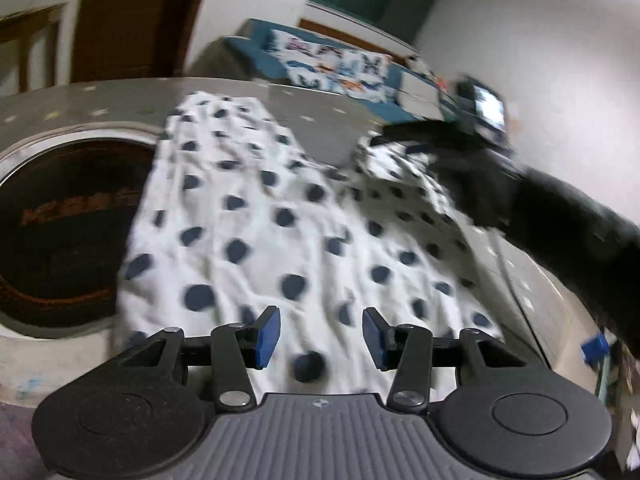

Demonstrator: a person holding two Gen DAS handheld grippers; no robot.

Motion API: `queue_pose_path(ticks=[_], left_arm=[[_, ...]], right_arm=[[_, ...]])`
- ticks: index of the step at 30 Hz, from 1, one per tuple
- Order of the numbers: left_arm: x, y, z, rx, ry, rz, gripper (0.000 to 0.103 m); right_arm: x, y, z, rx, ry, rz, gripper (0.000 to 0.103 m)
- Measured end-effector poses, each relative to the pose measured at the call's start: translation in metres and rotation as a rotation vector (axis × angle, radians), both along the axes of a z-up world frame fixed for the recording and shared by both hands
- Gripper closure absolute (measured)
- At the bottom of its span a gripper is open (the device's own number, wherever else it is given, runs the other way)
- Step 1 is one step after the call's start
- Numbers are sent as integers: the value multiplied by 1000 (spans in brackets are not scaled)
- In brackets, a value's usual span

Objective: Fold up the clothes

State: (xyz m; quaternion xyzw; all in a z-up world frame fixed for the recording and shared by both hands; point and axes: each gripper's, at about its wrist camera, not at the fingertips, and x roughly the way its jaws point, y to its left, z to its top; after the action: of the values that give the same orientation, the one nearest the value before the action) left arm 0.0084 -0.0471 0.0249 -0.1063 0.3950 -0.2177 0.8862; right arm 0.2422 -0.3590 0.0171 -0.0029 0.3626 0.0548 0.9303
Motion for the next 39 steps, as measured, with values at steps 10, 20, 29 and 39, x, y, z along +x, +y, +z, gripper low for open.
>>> queue_pose_path(ticks=[10,20,29,39], left_arm=[[4,8,4,72,-8,66,56],[-13,11,-1,200,-45,77,64],[-38,11,-5,300,-96,65,75],[-53,5,3,341,-143,62,74]], right_arm=[[-148,33,23,74,33,328,19],[-245,63,7,16,29,464,18],[-293,50,-1,-70,-30,508,17],[-302,64,17,-31,-100,538,17]])
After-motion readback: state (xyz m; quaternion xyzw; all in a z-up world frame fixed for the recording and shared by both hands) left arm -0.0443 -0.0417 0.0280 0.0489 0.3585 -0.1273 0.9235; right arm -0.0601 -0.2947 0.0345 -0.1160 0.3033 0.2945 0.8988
